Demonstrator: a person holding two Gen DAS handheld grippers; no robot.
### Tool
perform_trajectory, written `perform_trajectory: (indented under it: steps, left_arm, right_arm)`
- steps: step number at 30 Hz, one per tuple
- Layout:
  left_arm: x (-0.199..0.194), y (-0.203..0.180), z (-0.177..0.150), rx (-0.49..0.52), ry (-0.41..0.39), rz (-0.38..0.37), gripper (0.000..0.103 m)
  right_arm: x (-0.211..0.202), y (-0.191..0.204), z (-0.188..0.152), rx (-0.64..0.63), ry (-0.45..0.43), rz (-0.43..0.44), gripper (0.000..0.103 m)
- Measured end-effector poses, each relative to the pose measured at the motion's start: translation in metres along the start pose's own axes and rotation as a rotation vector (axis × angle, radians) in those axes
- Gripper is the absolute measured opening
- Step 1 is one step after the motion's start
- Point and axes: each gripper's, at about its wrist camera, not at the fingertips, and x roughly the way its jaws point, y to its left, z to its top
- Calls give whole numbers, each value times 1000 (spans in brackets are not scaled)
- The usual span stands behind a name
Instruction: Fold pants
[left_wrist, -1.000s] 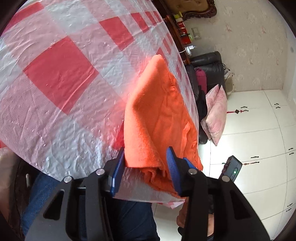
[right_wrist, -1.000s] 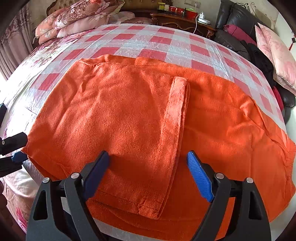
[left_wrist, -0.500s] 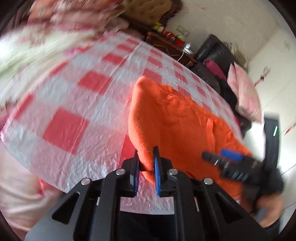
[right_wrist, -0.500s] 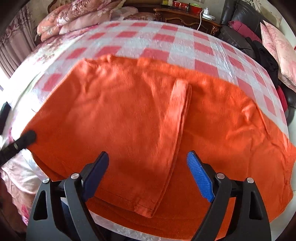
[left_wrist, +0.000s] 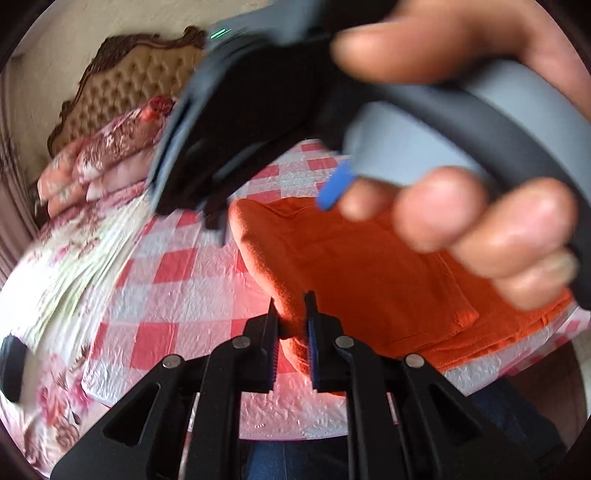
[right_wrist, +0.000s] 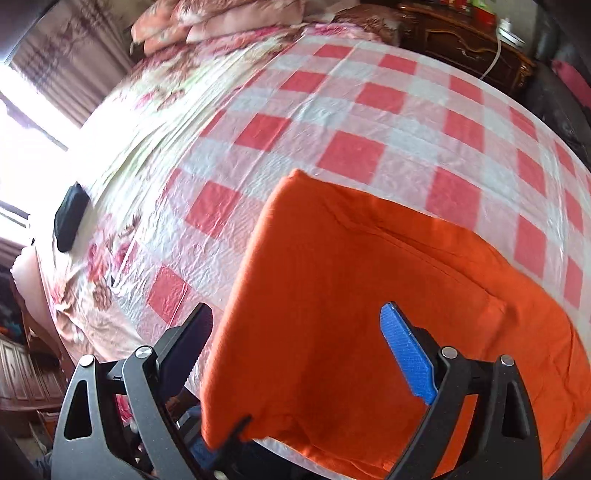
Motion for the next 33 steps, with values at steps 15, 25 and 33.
perform_trajectory:
  steps: [15, 25, 33]
  left_arm:
    - [-38, -127, 40, 342, -269, -174, 11]
    - [-5, -278, -17, 678, -324, -197, 20]
    - [17, -290, -35, 745, -299, -91, 49]
  right_arm:
    - [-69, -139, -49, 256, -151, 128, 13]
    - [-59, -306, -166, 550, -177, 196, 14]
    - [-48, -312, -181, 504, -241, 256, 56]
